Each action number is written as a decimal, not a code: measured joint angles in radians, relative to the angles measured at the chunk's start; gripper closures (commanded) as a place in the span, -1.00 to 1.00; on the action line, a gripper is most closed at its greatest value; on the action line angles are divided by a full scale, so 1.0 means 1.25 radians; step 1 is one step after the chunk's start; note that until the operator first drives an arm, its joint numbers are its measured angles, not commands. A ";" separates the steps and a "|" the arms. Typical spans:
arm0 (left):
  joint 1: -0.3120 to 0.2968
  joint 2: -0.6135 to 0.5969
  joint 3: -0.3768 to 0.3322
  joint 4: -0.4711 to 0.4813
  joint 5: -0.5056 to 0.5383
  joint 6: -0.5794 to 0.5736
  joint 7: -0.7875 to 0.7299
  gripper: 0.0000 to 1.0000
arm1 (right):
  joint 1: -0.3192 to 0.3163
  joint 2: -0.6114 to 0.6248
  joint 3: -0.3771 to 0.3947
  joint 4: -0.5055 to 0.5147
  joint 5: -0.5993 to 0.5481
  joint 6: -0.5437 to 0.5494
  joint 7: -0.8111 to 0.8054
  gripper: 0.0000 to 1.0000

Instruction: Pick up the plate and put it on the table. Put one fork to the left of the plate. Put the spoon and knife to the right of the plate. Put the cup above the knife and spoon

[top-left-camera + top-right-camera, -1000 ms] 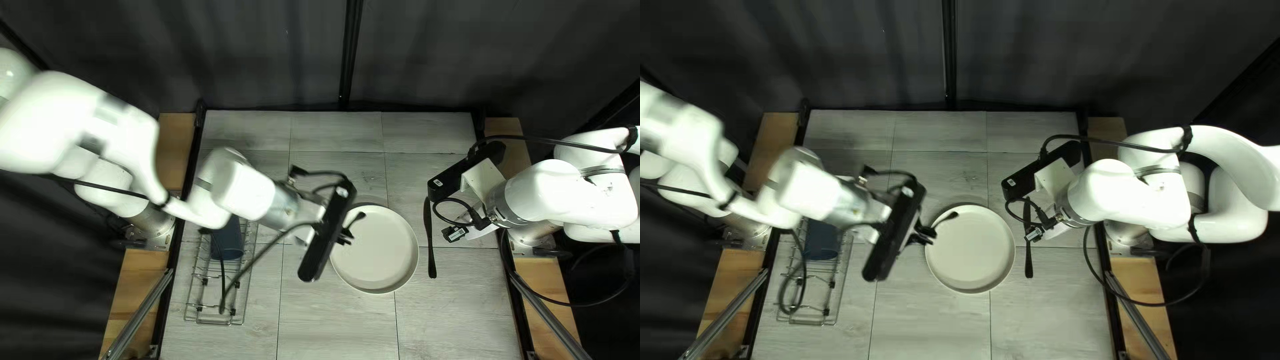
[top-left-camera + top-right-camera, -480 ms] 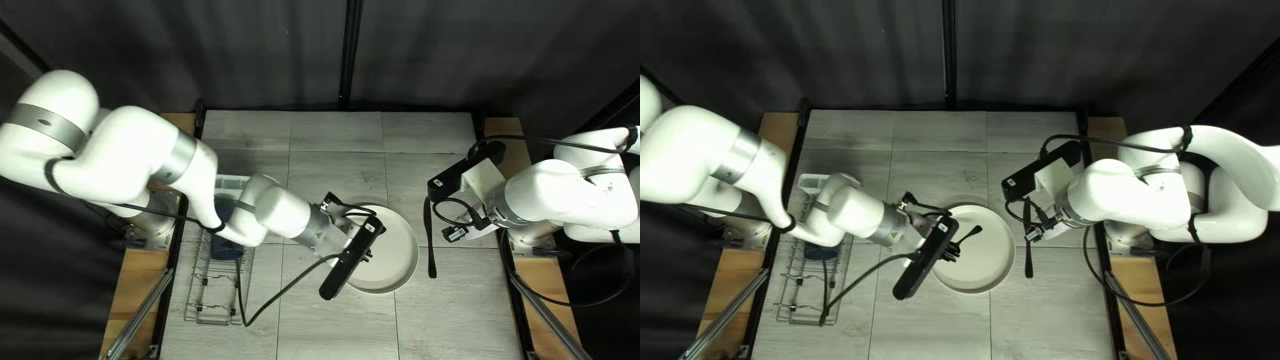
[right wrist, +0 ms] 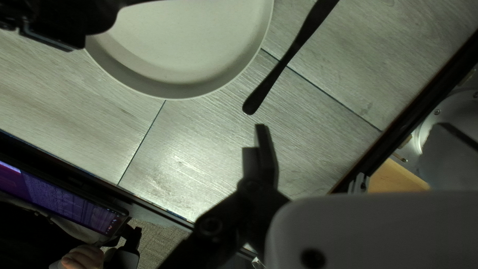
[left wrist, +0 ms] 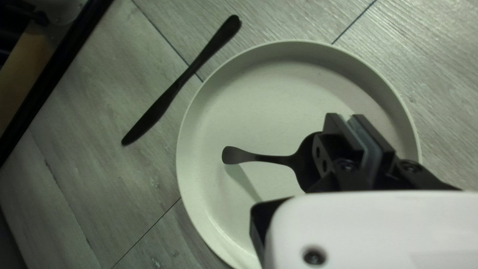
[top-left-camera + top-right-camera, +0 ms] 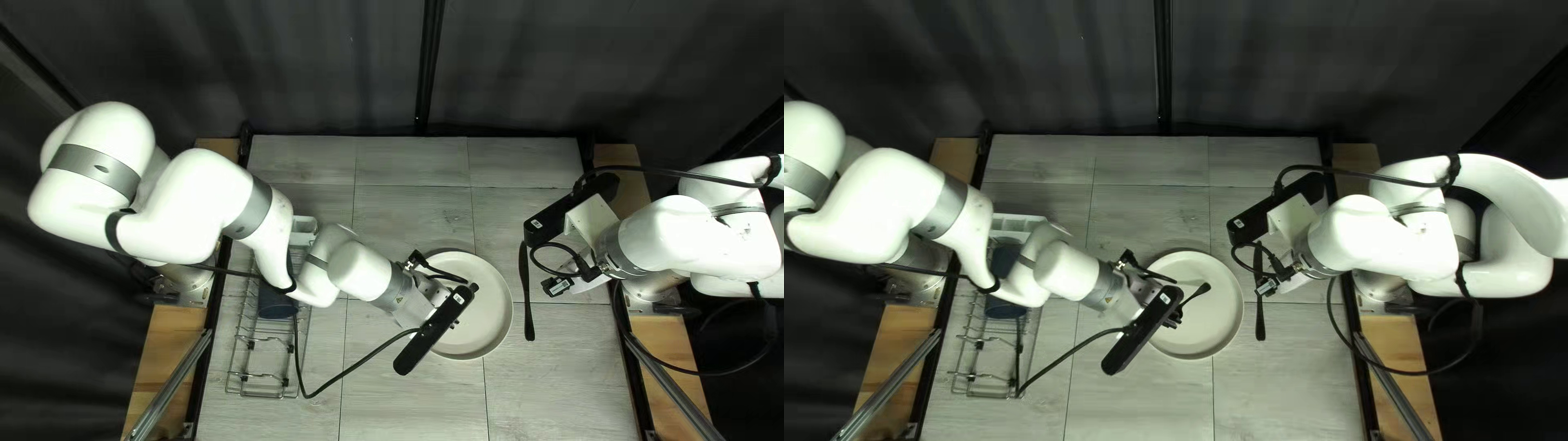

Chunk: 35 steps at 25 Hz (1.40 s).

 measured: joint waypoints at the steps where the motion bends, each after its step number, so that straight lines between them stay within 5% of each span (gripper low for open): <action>1: 0.034 0.000 -0.034 -0.001 -0.002 0.004 0.009 -1.00 | 0.000 0.000 0.000 0.000 0.000 0.000 0.000 -1.00; 7: 0.209 -0.060 -0.225 -0.029 -0.099 0.078 0.091 -1.00 | 0.000 0.000 0.000 0.000 0.000 0.000 0.000 -1.00; 11: 0.246 -0.140 -0.275 -0.044 -0.198 0.185 0.146 -1.00 | 0.000 0.000 0.000 0.000 0.000 0.000 0.000 -1.00; 26: 0.268 -0.573 -0.204 -0.073 -0.346 0.706 0.114 -1.00 | 0.000 0.000 0.000 0.000 0.000 0.000 0.000 -1.00; 35: 0.285 -0.693 -0.156 -0.096 -0.369 0.812 0.094 -1.00 | 0.000 0.000 0.000 0.000 0.000 0.000 0.000 -1.00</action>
